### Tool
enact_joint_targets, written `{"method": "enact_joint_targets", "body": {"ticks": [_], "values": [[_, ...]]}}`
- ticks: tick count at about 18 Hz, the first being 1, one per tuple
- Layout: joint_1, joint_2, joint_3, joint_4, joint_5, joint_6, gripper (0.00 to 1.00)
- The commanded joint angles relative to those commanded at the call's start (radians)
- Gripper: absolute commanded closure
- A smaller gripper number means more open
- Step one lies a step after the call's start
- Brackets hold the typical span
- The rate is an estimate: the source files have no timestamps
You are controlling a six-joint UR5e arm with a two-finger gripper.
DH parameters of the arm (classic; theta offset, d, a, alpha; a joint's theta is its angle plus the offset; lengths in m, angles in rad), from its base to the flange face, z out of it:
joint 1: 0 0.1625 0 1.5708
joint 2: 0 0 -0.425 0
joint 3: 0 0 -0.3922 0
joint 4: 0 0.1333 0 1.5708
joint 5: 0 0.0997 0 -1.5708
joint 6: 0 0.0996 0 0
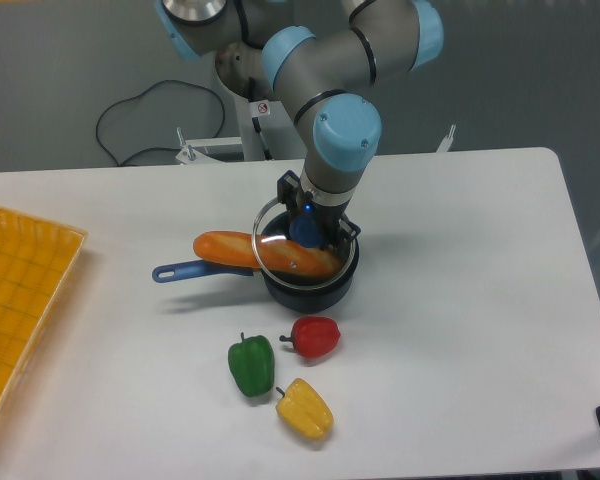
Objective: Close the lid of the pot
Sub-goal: 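Press the lid down onto the saucepan rim over the bread loaf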
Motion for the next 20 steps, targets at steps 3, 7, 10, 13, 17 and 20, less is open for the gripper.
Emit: {"method": "enact_joint_targets", "body": {"ticks": [3, 7, 10, 13, 17, 20], "values": [[-0.003, -0.008, -0.002, -0.002, 0.000, 0.000, 0.62], [-0.003, -0.012, -0.002, -0.002, 0.002, 0.000, 0.60], [-0.003, -0.012, -0.002, -0.002, 0.002, 0.000, 0.59], [-0.003, -0.017, 0.000, 0.002, 0.002, 0.000, 0.57], [0.000, -0.017, 0.000, 0.002, 0.002, 0.002, 0.56], [0.002, -0.017, 0.000, 0.002, 0.002, 0.002, 0.54]]}}
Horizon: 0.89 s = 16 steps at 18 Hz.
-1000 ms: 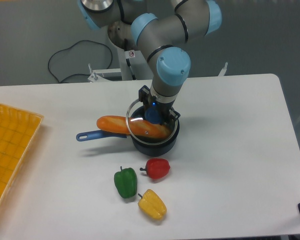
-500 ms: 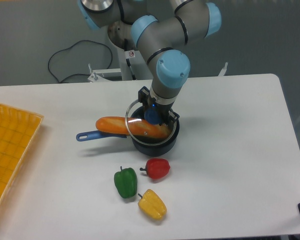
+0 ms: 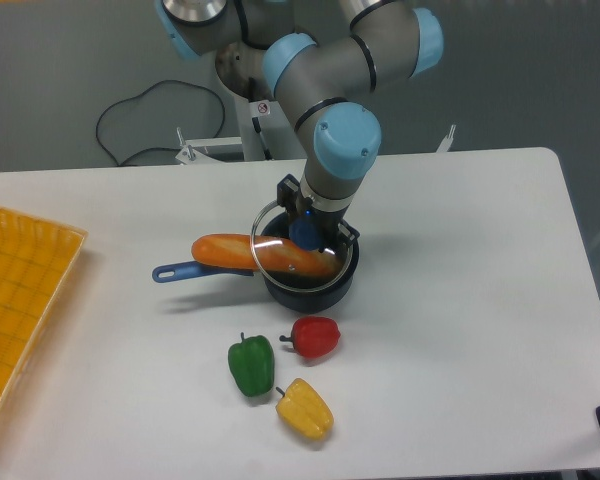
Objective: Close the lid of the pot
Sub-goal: 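Press the lid down onto the saucepan rim over the bread loaf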
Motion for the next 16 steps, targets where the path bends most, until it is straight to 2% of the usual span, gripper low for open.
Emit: {"method": "enact_joint_targets", "body": {"ticks": [2, 4, 6, 9, 16], "values": [[0.000, 0.000, 0.000, 0.000, -0.002, 0.000, 0.47], [0.000, 0.000, 0.002, 0.000, -0.002, 0.002, 0.45], [0.000, 0.000, 0.002, 0.002, 0.000, 0.002, 0.39], [0.000, 0.000, 0.002, 0.002, 0.000, 0.000, 0.34], [-0.002, -0.011, 0.002, 0.006, -0.002, 0.000, 0.30]]}}
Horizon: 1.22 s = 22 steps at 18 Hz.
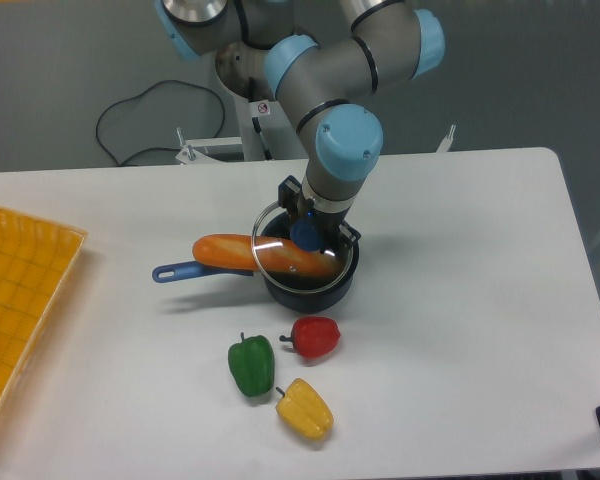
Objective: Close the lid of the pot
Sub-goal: 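Press the lid down onto the saucepan rim over the bread loaf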
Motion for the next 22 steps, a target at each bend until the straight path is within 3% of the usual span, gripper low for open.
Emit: {"method": "enact_joint_targets", "body": {"ticks": [13, 18, 22], "values": [[0.002, 0.002, 0.002, -0.002, 0.000, 0.000, 0.24], [0.006, 0.018, 0.017, -0.011, 0.003, 0.000, 0.00], [0.020, 0.070, 0.037, -0.012, 0.003, 0.000, 0.00]]}}
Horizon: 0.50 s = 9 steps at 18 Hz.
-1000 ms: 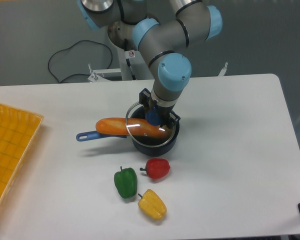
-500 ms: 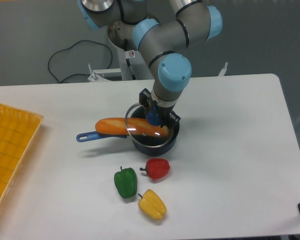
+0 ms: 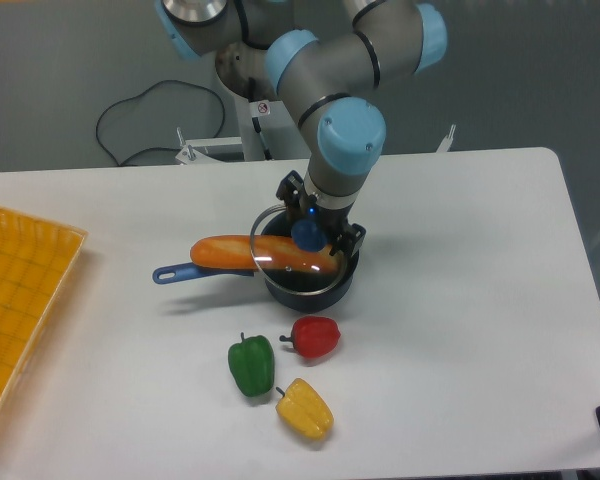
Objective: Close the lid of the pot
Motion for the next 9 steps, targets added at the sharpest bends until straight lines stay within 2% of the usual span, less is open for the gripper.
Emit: {"method": "enact_joint_targets", "body": {"ticks": [7, 9], "values": [[0.077, 0.069, 0.054, 0.017, 0.005, 0.012, 0.00], [0.127, 0.087, 0.054, 0.018, 0.008, 0.020, 0.00]]}}
